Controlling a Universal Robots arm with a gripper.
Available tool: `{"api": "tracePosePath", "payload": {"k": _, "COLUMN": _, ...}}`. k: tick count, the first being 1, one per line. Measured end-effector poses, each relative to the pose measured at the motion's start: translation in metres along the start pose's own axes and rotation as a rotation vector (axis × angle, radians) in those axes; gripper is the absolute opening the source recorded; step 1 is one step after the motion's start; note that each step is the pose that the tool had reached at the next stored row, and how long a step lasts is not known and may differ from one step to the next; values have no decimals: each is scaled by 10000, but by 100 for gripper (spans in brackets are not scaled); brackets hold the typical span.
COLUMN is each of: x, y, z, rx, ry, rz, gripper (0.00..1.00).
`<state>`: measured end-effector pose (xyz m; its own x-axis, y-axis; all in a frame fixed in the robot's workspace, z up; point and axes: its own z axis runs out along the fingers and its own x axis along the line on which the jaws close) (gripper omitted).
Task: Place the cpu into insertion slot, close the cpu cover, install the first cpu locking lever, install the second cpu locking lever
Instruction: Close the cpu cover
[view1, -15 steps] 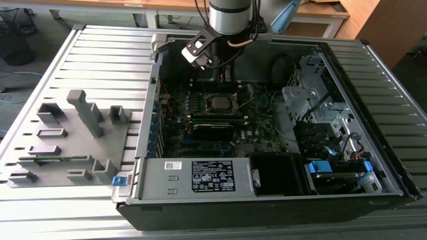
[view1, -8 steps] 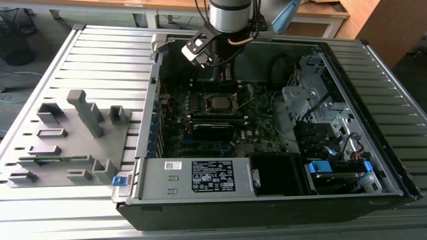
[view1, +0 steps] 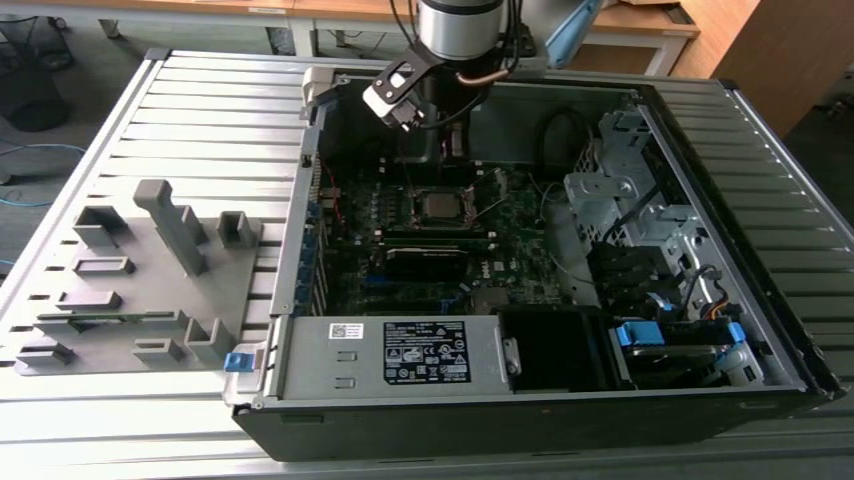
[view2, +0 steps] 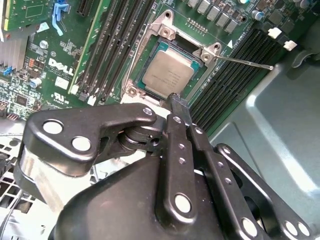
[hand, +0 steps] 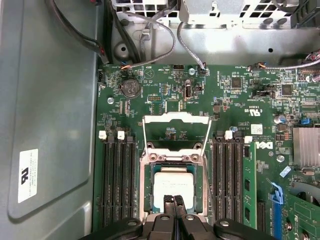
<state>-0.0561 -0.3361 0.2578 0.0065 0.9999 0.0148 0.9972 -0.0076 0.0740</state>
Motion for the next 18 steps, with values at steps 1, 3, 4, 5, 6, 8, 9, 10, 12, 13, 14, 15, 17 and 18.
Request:
{"api": "tracePosePath", "payload": {"k": 1, "x": 0, "y": 0, "z": -5, "rx": 0, "ry": 0, "rz": 0, "gripper": 11}}
{"api": "tracePosePath", "payload": {"k": 3, "x": 0, "y": 1, "z": -14, "rx": 0, "ry": 0, "rz": 0, "gripper": 11}}
{"api": "tracePosePath", "payload": {"k": 4, "x": 0, "y": 1, "z": -18, "rx": 0, "ry": 0, "rz": 0, "gripper": 11}}
{"api": "tracePosePath", "payload": {"k": 5, "x": 0, "y": 2, "z": -23, "rx": 0, "ry": 0, "rz": 0, "gripper": 11}}
{"api": "tracePosePath", "payload": {"k": 6, "x": 0, "y": 2, "z": -25, "rx": -1, "ry": 1, "rz": 0, "gripper": 11}}
{"api": "tracePosePath", "payload": {"k": 8, "x": 0, "y": 2, "z": -30, "rx": 0, "ry": 1, "rz": 0, "gripper": 11}}
{"api": "tracePosePath", "payload": {"k": 9, "x": 0, "y": 2, "z": -31, "rx": 0, "ry": 1, "rz": 0, "gripper": 11}}
{"api": "tracePosePath", "payload": {"k": 10, "x": 1, "y": 2, "z": -31, "rx": 0, "ry": 1, "rz": 0, "gripper": 11}}
{"api": "tracePosePath", "payload": {"k": 12, "x": 0, "y": 5, "z": -31, "rx": 0, "ry": 1, "rz": -1, "gripper": 11}}
{"api": "tracePosePath", "payload": {"k": 13, "x": 0, "y": 8, "z": -31, "rx": 1, "ry": 0, "rz": -2, "gripper": 11}}
{"api": "tracePosePath", "payload": {"k": 14, "x": 0, "y": 13, "z": -31, "rx": 1, "ry": 0, "rz": -1, "gripper": 11}}
{"api": "tracePosePath", "payload": {"k": 15, "x": 0, "y": 18, "z": -30, "rx": 1, "ry": 0, "rz": -1, "gripper": 11}}
{"api": "tracePosePath", "payload": {"k": 17, "x": 0, "y": 29, "z": -29, "rx": 1, "ry": -1, "rz": 0, "gripper": 11}}
{"api": "tracePosePath", "payload": {"k": 18, "x": 1, "y": 34, "z": -29, "rx": 0, "ry": 0, "rz": 0, "gripper": 11}}
